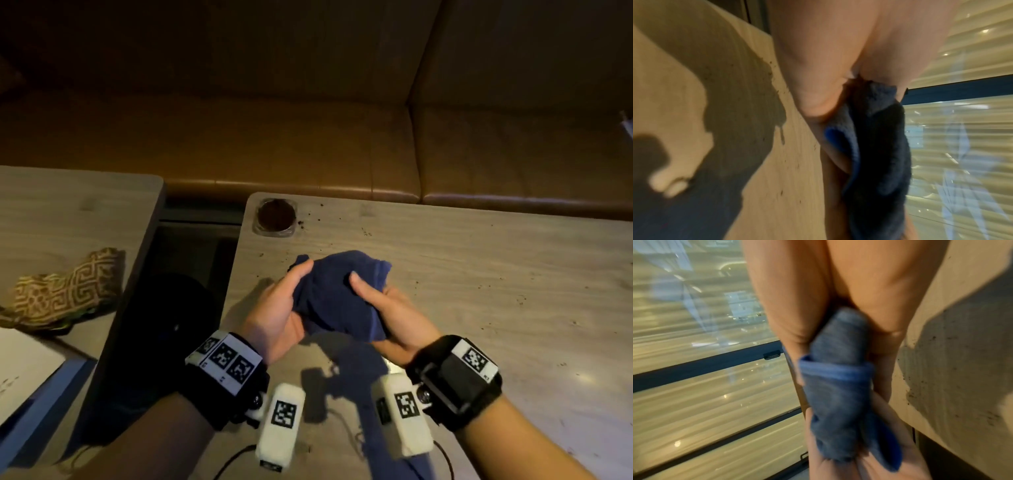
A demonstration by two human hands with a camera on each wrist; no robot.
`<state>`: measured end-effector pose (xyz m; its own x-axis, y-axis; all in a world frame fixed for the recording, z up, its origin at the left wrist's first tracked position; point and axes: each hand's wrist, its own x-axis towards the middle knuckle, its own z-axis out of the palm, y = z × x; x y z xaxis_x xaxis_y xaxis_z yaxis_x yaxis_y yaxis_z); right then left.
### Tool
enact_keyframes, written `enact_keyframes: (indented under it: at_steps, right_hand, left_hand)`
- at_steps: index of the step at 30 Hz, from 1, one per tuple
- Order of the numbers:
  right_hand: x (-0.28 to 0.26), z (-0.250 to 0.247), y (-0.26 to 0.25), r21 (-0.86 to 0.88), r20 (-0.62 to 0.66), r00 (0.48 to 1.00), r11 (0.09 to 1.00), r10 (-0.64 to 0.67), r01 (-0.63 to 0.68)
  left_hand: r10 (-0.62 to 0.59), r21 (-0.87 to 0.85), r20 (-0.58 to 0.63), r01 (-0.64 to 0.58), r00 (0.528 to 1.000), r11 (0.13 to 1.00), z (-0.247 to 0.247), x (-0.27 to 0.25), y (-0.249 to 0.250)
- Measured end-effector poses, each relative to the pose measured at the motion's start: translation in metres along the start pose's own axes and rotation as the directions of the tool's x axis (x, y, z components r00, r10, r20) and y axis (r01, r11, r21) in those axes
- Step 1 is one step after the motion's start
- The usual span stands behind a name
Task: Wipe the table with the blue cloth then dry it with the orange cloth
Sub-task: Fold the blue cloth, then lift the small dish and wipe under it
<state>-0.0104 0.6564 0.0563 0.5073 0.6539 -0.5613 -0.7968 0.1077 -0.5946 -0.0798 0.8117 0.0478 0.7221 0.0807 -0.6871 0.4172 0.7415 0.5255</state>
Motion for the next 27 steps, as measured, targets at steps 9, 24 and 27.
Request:
enact_keyframes:
  at_steps: [9,24,27]
  right_hand:
    - [0.096,0.017,0.001,0.027,-0.057,0.998,1.000,0.009,-0.007]
    - [0.200,-0.015,-0.050,0.036,-0.357,0.900,0.960,-0.249,0.279]
    - [0.202,-0.013,-0.052,0.098,-0.307,0.926,0.961,-0.219,0.259]
  left_hand:
    - [0.345,0.552,0.002,-0.289,0.939,0.782,-0.054,0.067,0.045]
    - [0.355,0.965,-0.096,0.175,0.930,-0.198,-0.071,0.208,0.122]
    - [0.340,0.953,-0.077,0.170,0.937,-0.252,-0.066,0.209,0.124]
